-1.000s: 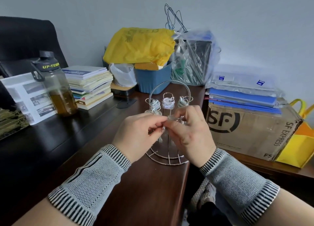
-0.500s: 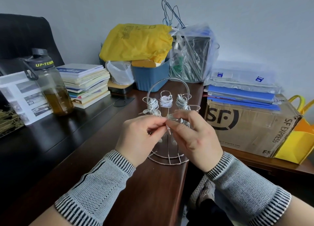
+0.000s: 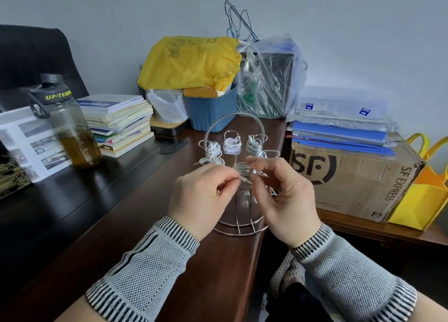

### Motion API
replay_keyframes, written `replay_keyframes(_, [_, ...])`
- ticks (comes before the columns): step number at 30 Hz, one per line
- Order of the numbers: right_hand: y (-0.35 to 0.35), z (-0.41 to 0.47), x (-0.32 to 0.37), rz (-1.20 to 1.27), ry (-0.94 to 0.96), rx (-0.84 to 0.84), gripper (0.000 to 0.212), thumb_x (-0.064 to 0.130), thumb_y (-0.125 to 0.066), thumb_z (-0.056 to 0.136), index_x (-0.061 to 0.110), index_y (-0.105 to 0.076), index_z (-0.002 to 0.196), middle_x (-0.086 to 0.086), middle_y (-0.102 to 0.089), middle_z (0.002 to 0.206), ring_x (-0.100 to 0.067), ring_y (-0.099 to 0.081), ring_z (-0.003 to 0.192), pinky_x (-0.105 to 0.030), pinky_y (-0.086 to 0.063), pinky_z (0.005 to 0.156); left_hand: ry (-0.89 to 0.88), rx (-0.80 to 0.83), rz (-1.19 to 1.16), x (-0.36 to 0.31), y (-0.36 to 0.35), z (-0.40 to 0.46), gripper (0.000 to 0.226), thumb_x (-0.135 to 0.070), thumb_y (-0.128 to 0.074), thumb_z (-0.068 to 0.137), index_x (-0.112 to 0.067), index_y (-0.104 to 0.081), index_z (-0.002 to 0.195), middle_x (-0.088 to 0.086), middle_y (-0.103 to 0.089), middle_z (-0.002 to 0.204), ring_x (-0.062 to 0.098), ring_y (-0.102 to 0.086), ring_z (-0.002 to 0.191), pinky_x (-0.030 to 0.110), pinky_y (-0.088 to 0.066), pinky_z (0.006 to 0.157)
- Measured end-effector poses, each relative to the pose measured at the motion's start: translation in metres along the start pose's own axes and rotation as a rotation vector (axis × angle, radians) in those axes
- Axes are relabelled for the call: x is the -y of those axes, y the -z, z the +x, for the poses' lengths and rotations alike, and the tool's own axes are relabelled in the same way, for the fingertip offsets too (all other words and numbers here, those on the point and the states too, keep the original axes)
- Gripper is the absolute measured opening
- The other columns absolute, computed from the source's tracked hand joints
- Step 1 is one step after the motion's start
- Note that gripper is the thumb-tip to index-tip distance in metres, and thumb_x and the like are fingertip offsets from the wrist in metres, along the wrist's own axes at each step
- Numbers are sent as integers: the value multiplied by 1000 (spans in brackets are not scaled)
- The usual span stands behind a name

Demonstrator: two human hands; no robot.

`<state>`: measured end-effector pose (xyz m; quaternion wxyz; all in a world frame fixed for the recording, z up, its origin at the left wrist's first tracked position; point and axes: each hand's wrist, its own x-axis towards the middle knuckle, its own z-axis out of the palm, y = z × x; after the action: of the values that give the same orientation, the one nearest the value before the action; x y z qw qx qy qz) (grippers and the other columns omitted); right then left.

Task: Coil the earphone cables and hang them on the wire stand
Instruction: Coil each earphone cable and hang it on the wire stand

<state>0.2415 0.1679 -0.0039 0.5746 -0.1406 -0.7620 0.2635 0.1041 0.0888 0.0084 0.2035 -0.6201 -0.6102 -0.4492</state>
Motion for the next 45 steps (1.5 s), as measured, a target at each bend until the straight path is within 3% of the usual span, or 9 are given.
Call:
replay_keyframes(6, [-1, -1, -4, -59, -30, -39, 20, 8, -59, 87, 15, -68, 103, 10, -70, 98, 2, -67, 90, -10, -50, 82, 28, 53, 16, -3, 3, -1, 24, -39, -56, 88, -21, -71, 84, -10, -70, 71, 7, -67, 60, 30, -56, 54])
replay_keyframes(14, [4, 4, -5, -83, -8, -11, 16, 9, -58, 88, 11, -68, 100, 5, -72, 91, -1, -67, 78, -17, -54, 72, 260, 156, 144, -17, 7, 10, 8, -31, -71, 86, -25, -71, 82, -14, -70, 69, 8, -67, 65, 31, -57, 67])
replay_keyframes(19, [6, 5, -4, -79, -7, 2, 16, 8, -57, 88, 10, -68, 99, 10, -70, 91, 5, -63, 76, -9, -48, 72, 389, 206, 214, -25, 8, 18, 12, -38, -67, 87, -27, -71, 83, -12, -72, 75, 11, -67, 73, 33, -57, 73])
replay_keyframes(23, [6, 7, -5, -89, -40, 12, 15, 10, -59, 87, 11, -70, 98, 25, -59, 79, 11, -58, 69, -3, -41, 68, 418, 222, 257, -28, 9, 21, 13, -40, -66, 88, -28, -70, 83, -12, -72, 76, 10, -67, 74, 32, -56, 73])
replay_keyframes(27, [0, 10, -6, -144, 12, -14, 16, 12, -63, 83, 12, -69, 98, 9, -68, 89, -2, -65, 83, -16, -52, 79, 427, 207, 240, -31, 8, 18, 13, -39, -65, 89, -28, -69, 83, -14, -71, 73, 8, -66, 71, 31, -56, 71])
replay_keyframes(30, [-4, 11, -8, -242, 96, -34, 13, 12, -62, 83, 10, -68, 94, 3, -66, 87, -4, -60, 80, -10, -47, 75, 475, 163, 141, -31, 5, 14, 12, -38, -68, 87, -29, -67, 80, -15, -69, 69, 6, -66, 68, 30, -56, 69])
replay_keyframes(37, [-8, 14, -10, -324, 185, -62, 14, 11, -56, 82, 10, -69, 88, 1, -66, 84, -10, -60, 76, -15, -45, 68, 617, 29, -126, -24, -5, 4, 13, -31, -73, 83, -28, -66, 72, -11, -69, 67, 9, -68, 68, 38, -58, 69])
replay_keyframes(42, [-6, 14, -15, -287, 182, -49, 11, 8, -62, 84, 8, -72, 87, 0, -69, 91, -7, -63, 83, -13, -50, 77, 543, 82, -70, -26, -4, 5, 18, -29, -65, 87, -28, -60, 70, -11, -67, 62, 10, -68, 63, 37, -58, 67])
replay_keyframes(45, [-7, 15, -15, -301, 173, -49, 9, 2, -67, 79, 8, -72, 85, 0, -69, 90, -6, -61, 82, -15, -49, 73, 492, 90, -30, -27, -5, 4, 16, -29, -68, 86, -23, -61, 72, -11, -65, 59, 6, -64, 57, 33, -56, 65])
